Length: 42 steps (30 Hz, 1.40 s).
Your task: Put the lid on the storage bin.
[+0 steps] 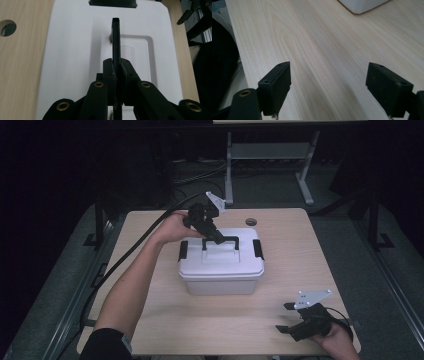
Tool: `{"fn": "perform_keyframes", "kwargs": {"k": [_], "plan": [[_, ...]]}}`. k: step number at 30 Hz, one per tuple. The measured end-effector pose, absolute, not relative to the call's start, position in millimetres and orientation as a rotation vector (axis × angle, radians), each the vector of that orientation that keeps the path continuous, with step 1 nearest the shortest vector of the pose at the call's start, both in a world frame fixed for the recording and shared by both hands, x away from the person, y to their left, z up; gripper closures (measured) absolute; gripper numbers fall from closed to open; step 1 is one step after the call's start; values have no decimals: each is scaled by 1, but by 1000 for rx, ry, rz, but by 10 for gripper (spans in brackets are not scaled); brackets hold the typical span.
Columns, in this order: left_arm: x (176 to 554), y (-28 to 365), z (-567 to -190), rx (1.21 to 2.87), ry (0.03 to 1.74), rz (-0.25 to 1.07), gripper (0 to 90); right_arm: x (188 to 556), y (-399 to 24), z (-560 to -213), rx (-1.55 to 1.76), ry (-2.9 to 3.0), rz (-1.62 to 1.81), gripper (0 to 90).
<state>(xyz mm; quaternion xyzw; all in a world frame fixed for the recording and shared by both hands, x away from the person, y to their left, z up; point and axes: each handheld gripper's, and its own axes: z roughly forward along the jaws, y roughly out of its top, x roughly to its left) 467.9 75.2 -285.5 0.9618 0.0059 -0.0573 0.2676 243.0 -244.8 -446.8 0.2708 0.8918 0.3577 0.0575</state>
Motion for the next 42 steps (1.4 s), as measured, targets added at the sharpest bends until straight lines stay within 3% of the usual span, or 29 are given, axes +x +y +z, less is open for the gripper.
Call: {"fn": "perform_keyframes", "kwargs": {"k": [8, 14, 31, 42], "plan": [[469, 75, -286, 2595, 16, -144, 830, 243, -244, -447, 814, 2703, 1089, 199], [469, 78, -283, 2589, 60, -119, 716, 242, -245, -446, 824, 2699, 1091, 198], [466, 93, -275, 2568, 141, -20, 526, 245, -245, -445, 815, 2692, 1106, 199], [464, 104, -273, 2555, 154, -15, 514, 244, -245, -445, 819, 2697, 1096, 199]]}}
